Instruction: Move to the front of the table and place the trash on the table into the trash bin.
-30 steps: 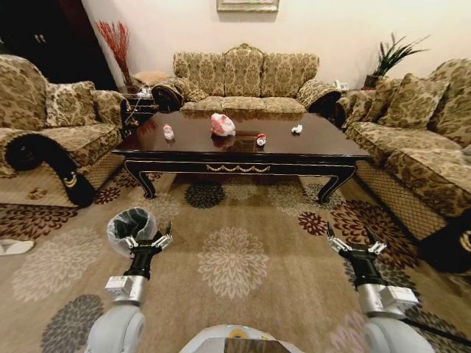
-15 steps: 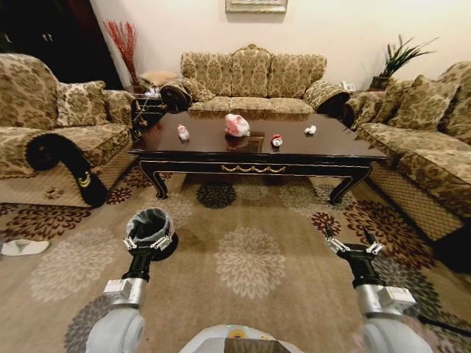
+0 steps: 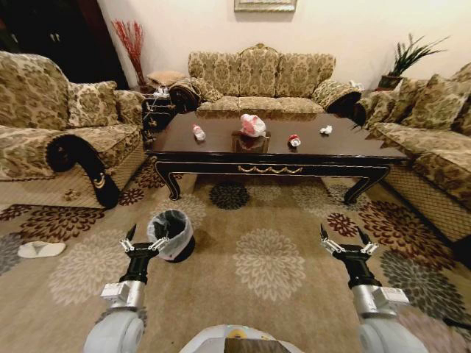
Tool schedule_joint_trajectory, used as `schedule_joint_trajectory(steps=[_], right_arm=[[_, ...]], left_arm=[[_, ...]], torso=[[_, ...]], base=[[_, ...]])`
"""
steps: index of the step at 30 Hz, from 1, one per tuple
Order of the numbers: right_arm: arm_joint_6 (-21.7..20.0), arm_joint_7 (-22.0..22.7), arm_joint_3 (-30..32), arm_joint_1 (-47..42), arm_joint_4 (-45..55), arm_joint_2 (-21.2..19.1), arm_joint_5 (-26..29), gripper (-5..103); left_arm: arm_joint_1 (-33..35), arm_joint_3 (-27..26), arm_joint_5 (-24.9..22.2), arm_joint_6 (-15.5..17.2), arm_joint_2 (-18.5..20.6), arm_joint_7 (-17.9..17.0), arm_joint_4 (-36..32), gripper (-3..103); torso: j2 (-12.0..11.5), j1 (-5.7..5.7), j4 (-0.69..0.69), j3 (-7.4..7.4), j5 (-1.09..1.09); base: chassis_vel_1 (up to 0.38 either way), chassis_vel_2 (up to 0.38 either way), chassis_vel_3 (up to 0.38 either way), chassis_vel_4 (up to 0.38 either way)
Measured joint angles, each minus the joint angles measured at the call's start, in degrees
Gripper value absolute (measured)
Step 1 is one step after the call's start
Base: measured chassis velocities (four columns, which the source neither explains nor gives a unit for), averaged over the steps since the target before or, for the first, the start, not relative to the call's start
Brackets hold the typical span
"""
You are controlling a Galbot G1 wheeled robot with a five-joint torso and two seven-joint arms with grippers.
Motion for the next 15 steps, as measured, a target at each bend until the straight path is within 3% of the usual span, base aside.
schedule_joint_trajectory(steps=[15], right_arm=[[-1.09, -0.38, 0.19, 0.26, 0.00, -0.02, 0.24, 100]], left_arm=[[-0.40, 0.31, -0.12, 0.10, 0.08, 0.07, 0.43, 100]], torso=[[0.00, 0.00, -0.02, 0.00, -0.01]], base=[[0.153, 0.156, -0.153, -0.157]])
